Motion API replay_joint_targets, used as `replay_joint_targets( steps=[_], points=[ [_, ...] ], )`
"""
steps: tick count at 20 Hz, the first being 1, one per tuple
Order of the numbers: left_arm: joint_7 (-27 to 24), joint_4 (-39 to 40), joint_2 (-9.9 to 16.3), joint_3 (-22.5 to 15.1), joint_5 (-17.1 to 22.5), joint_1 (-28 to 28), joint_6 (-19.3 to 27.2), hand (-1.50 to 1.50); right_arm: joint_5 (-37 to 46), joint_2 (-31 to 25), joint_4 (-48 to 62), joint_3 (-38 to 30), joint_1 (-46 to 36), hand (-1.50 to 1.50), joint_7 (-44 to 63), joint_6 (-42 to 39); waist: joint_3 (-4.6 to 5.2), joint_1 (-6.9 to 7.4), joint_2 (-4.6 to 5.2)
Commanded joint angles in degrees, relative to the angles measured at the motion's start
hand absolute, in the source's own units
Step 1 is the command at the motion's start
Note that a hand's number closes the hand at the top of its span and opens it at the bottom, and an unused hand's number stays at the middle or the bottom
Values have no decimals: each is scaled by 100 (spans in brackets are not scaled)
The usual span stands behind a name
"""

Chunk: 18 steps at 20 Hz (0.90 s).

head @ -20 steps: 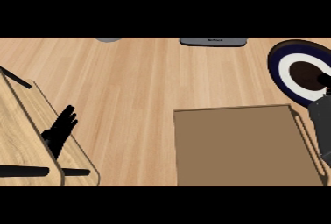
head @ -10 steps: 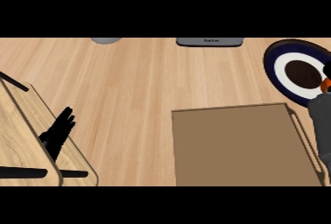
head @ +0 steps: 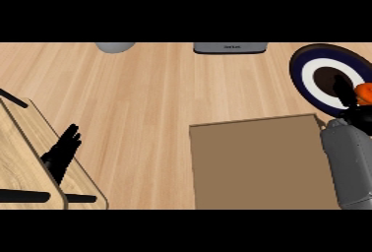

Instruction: Pick the squash from the tray and place it in the plate

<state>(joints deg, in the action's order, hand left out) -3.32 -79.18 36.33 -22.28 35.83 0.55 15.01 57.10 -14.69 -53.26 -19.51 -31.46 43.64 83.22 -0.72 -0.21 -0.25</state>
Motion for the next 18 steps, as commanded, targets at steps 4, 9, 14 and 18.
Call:
replay_joint_targets(
  steps=[4, 9, 14, 18],
  points=[
    [277, -40, -691, -468, -54, -140, 221, 0, -903, 182, -1351, 1504, 1309, -150, -74, 261, 37, -60, 54],
    [497, -32, -816, -485, -79, -390, 403, 0, -1264, 85, -1733, 2004, 2005, -150, -189, 264, 46, -64, 53],
    [528, -229, -687, -475, -109, -336, 449, 0, -1252, 534, -1736, 1945, 2277, -150, -564, 266, 48, 10, 44],
    [465, 124, -854, -455, -18, -535, 299, 0, -1196, 835, -1521, 1840, 2193, -150, -763, 266, 57, -27, 55]
  ],
)
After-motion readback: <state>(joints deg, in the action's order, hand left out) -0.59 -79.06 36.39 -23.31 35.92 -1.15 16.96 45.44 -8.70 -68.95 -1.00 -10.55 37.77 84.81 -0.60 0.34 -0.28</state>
